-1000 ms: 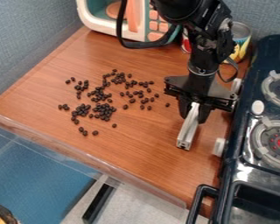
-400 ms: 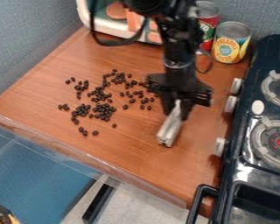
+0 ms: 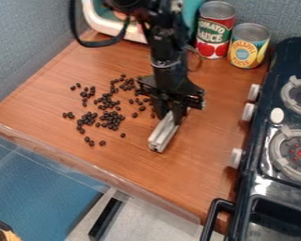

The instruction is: Sweep into pile

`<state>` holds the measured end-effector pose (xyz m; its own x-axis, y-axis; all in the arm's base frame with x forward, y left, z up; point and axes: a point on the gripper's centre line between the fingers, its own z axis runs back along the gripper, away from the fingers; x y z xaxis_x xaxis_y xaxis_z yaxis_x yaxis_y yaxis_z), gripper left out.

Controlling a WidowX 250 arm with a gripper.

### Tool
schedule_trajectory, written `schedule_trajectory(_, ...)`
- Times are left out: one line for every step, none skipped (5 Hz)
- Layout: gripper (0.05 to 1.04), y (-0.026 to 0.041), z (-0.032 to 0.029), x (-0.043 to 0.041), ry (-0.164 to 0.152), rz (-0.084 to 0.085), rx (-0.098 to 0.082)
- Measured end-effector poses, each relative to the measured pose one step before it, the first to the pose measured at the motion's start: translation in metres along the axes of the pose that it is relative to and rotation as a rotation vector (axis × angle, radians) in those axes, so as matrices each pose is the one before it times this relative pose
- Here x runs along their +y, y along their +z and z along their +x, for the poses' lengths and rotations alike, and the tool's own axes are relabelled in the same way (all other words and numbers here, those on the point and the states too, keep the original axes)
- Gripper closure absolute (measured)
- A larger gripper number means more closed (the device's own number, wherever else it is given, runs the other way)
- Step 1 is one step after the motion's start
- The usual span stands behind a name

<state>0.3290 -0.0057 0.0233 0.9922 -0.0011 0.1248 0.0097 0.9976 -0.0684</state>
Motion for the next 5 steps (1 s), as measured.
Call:
schedule_trajectory(0.753, 0.00163, 0.00049, 0.01352, 0.0186, -0.0072, -0.0034)
schedule_trajectory(0.753, 0.00436, 0.00132, 0.02483, 0.0376, 0.0040, -0.0038)
schedule_trajectory(0.753, 0.00490, 0.00617, 0.01929, 0.0427, -0.0197, -0.0216)
schedule_trajectory(0.753, 0.00227, 0.00009, 0.01908, 0.0204, -0.0092, -0.0040)
schedule_trajectory(0.753, 0.00478, 0.00081, 0.01927, 0.0362, -0.0118, -0.0202)
